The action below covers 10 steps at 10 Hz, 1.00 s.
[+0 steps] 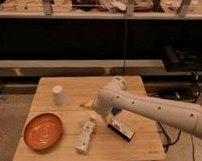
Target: Place the bottle in the ceramic bowl
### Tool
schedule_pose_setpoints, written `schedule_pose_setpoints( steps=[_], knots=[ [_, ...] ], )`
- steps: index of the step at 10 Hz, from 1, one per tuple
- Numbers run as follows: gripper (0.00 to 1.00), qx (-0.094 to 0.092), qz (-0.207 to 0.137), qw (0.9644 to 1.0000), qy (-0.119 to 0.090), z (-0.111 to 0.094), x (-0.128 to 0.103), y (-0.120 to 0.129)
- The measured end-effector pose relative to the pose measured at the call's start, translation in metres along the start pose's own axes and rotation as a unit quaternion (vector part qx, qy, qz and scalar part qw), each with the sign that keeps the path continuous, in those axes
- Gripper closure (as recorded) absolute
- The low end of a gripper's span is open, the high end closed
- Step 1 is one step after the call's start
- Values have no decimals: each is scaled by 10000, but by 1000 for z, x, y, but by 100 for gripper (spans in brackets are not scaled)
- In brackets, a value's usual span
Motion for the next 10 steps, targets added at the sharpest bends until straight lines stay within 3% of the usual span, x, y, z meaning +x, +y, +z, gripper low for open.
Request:
schedule_pose_setpoints(
  steps=[6, 10],
  knots=[
    [20, -244, -450, 9986, -142, 19, -11, -9],
    [20, -476, -848, 9950, -225, 38, -16, -11]
  ],
)
